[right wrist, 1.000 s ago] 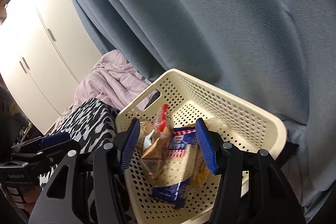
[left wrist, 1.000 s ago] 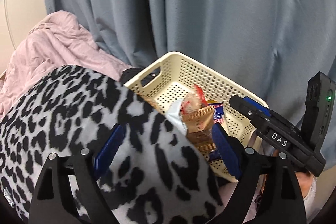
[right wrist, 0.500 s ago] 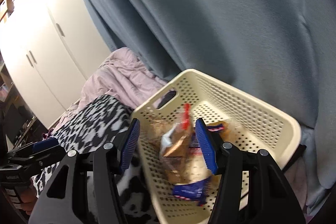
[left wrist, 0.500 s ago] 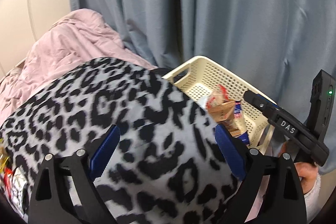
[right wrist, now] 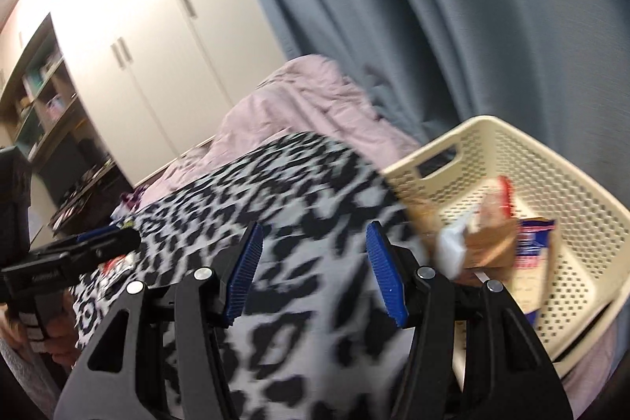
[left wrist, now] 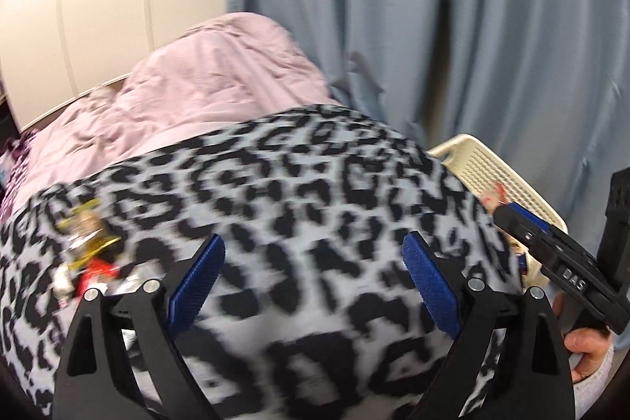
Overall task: Organize snacks
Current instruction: 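Move both open tools back over the remaining snacks on the blanket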
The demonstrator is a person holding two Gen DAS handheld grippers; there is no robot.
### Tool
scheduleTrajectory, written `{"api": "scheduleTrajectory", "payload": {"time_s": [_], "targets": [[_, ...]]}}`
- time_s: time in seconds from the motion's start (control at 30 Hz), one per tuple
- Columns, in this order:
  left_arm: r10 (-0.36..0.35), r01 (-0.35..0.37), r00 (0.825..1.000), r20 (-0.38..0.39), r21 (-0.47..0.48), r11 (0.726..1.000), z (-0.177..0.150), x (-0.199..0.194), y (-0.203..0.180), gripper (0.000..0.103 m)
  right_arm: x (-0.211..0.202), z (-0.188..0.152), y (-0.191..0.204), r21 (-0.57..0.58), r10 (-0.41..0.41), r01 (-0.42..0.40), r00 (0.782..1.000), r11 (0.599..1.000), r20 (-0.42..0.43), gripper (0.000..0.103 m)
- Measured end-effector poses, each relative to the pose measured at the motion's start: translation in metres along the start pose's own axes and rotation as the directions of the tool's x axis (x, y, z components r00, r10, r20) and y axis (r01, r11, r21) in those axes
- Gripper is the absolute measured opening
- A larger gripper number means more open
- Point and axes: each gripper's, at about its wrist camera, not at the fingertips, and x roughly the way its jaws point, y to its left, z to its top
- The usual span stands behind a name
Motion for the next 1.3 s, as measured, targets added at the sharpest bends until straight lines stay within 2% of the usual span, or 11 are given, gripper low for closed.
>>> {"api": "scheduleTrajectory", "payload": {"time_s": [0.27, 0.47, 0.7, 0.83, 1.07, 1.3], "targets": [[0.116, -0.114, 0.993, 0.012, -0.123, 0.986, -0.020, -0.028, 0.080, 0.089, 0.015, -0.005, 0.054, -0.076, 0.077, -0.080, 0.996, 0.994, -0.047, 0.057], [0.177, -0.172, 0.984, 0.006, -0.195, 0.966, -0.033, -0.043, 0.127, 0.079, 0.025, -0.012, 0.086, -0.119, 0.114, -0.123, 0.990, 0.985, -0.081, 0.057], [0.224, -0.230, 0.973, -0.052, -0.284, 0.931, -0.050, -0.037, 0.172, 0.064, 0.035, -0.020, 0.109, -0.154, 0.139, -0.157, 0.983, 0.975, -0.119, 0.057], [0.232, -0.243, 0.970, -0.072, -0.297, 0.923, -0.053, -0.029, 0.182, 0.061, 0.038, -0.023, 0.115, -0.161, 0.146, -0.166, 0.981, 0.973, -0.130, 0.057], [0.213, -0.233, 0.972, -0.097, -0.310, 0.922, -0.052, -0.014, 0.192, 0.046, 0.042, -0.022, 0.119, -0.163, 0.147, -0.169, 0.979, 0.972, -0.138, 0.057], [0.198, -0.213, 0.977, -0.079, -0.313, 0.926, -0.053, -0.015, 0.197, 0.037, 0.044, -0.021, 0.127, -0.177, 0.154, -0.178, 0.978, 0.968, -0.144, 0.057]]}}
